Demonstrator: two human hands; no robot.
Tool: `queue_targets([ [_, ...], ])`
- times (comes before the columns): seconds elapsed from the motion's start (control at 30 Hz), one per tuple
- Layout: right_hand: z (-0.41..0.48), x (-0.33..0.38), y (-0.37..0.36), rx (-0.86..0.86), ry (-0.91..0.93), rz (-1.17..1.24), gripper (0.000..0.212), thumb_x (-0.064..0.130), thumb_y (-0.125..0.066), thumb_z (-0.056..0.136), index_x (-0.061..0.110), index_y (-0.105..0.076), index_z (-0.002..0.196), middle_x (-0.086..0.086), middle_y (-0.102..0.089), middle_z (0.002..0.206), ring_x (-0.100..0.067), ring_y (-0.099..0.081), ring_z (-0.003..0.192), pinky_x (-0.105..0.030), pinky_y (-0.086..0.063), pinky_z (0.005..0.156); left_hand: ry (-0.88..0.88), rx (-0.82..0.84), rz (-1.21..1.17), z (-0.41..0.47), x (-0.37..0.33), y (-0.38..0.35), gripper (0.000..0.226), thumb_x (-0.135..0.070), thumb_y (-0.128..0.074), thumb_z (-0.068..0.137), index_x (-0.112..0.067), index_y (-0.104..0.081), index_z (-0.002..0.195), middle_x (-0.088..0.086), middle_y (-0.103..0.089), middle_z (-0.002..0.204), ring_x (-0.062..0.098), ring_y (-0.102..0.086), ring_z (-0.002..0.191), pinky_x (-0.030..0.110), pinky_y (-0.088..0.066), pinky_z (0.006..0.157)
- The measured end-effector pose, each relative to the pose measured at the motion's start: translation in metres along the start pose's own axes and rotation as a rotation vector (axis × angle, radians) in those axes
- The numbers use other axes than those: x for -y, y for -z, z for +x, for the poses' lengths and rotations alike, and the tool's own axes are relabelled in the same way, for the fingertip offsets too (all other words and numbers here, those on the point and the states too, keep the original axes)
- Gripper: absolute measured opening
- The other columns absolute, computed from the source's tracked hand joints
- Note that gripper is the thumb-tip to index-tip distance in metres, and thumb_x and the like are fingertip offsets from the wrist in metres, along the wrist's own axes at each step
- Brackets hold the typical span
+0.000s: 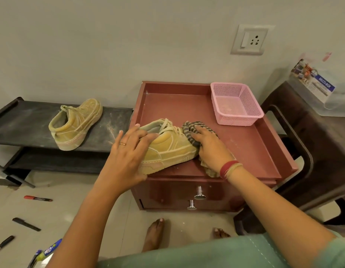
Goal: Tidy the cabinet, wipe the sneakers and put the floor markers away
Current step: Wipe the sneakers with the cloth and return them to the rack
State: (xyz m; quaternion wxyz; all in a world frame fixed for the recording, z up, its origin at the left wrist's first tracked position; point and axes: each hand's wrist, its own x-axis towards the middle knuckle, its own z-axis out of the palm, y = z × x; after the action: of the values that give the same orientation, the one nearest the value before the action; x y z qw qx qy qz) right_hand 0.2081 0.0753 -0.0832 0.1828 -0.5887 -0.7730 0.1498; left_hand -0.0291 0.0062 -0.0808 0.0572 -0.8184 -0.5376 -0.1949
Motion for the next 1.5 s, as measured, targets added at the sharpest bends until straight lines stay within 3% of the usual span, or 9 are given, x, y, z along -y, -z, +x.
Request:
queue_targets([
  [0.1,-0.013,0.018,0.000,0.041,0.026,0.189,0.061,-0.014,-0.038,0.081,0.013,-0.047,0.135,0.000,-0.031,0.151,-0.015,-0.026,0.139,-0.014,-0.010,0.109,0.017,0.006,-0.012,-0.002,0.004,0.000,0.103,-0.025,-0.089,0.050,-0.025,-0.034,0.137,0.002,-0.041,0.134,0.028,-0.023,0.143,0.062,-0.019,0.111],
  [0.27,-0.006,-0.008,0.001,0.079,-0.001,-0.031,0.068,-0.010,-0.039,0.078,0.022,-0.044,0.138,0.002,-0.029,0.152,-0.026,-0.030,0.137,-0.036,-0.020,0.115,0.004,0.031,0.029,-0.001,0.004,0.002,0.104,-0.029,-0.090,0.049,-0.027,-0.035,0.137,-0.001,-0.040,0.135,0.025,-0.021,0.144,0.062,-0.013,0.111],
  [0.47,-0.021,-0.003,0.003,0.118,0.094,0.045,0.068,-0.013,-0.038,0.079,0.019,-0.043,0.139,0.006,-0.024,0.153,-0.017,-0.026,0.139,-0.028,-0.019,0.115,0.001,0.009,0.011,0.000,0.004,0.007,0.102,-0.031,-0.090,0.052,-0.028,-0.035,0.138,-0.003,-0.039,0.138,0.022,-0.018,0.145,0.062,-0.007,0.111],
  [0.63,-0.008,-0.026,0.016,0.053,-0.066,0.067,0.060,-0.010,-0.040,0.084,0.017,-0.044,0.138,-0.004,-0.037,0.148,-0.021,-0.033,0.136,-0.021,-0.017,0.112,-0.009,0.001,0.021,0.002,0.003,0.012,0.102,-0.032,-0.089,0.052,-0.028,-0.034,0.138,-0.003,-0.038,0.139,0.024,-0.019,0.145,0.063,-0.005,0.111],
  [0.83,-0.022,-0.010,0.027,-0.225,0.044,0.199,0.069,-0.016,-0.040,0.078,0.016,-0.043,0.138,0.005,-0.038,0.142,-0.006,-0.031,0.133,-0.010,-0.013,0.107,0.038,0.030,-0.048,0.003,0.006,0.018,0.106,-0.032,-0.087,0.052,-0.027,-0.030,0.141,-0.004,-0.035,0.142,0.021,-0.013,0.146,0.062,-0.004,0.113],
  [1.0,-0.023,-0.010,-0.004,0.196,0.227,0.051,0.076,-0.013,-0.037,0.080,0.022,-0.025,0.146,0.002,-0.018,0.155,-0.013,-0.020,0.142,-0.014,-0.010,0.111,0.035,0.035,0.002,0.004,0.009,0.028,0.105,-0.022,-0.089,0.050,-0.029,-0.031,0.138,-0.004,-0.032,0.143,0.022,-0.010,0.147,0.056,-0.009,0.115],
  [1.17,-0.023,-0.003,-0.017,0.097,0.164,0.091,0.066,-0.010,-0.038,0.085,0.018,-0.031,0.144,0.000,-0.026,0.153,-0.016,-0.026,0.140,-0.013,-0.012,0.109,0.146,-0.019,0.108,0.005,-0.003,0.018,0.102,-0.021,-0.089,0.049,-0.025,-0.035,0.136,0.005,-0.028,0.149,0.032,-0.009,0.147,0.053,-0.007,0.114],
  [1.33,-0.020,-0.001,-0.019,0.105,0.170,0.097,0.063,-0.009,-0.039,0.083,0.016,-0.040,0.141,-0.003,-0.035,0.148,-0.019,-0.033,0.137,-0.023,-0.021,0.113,0.145,-0.177,0.316,0.014,-0.045,-0.009,0.075,-0.002,-0.071,0.058,-0.011,-0.053,0.131,0.014,-0.045,0.141,0.033,-0.029,0.139,0.060,-0.018,0.112],
  [1.5,-0.018,-0.002,-0.017,0.093,0.180,0.125,0.061,-0.009,-0.040,0.083,0.015,-0.042,0.139,-0.002,-0.041,0.145,-0.016,-0.036,0.134,-0.016,-0.019,0.109,0.155,-0.271,0.351,0.009,-0.046,-0.018,0.073,0.000,-0.064,0.065,-0.021,-0.048,0.134,0.013,-0.049,0.136,0.033,-0.034,0.135,0.060,-0.019,0.111],
])
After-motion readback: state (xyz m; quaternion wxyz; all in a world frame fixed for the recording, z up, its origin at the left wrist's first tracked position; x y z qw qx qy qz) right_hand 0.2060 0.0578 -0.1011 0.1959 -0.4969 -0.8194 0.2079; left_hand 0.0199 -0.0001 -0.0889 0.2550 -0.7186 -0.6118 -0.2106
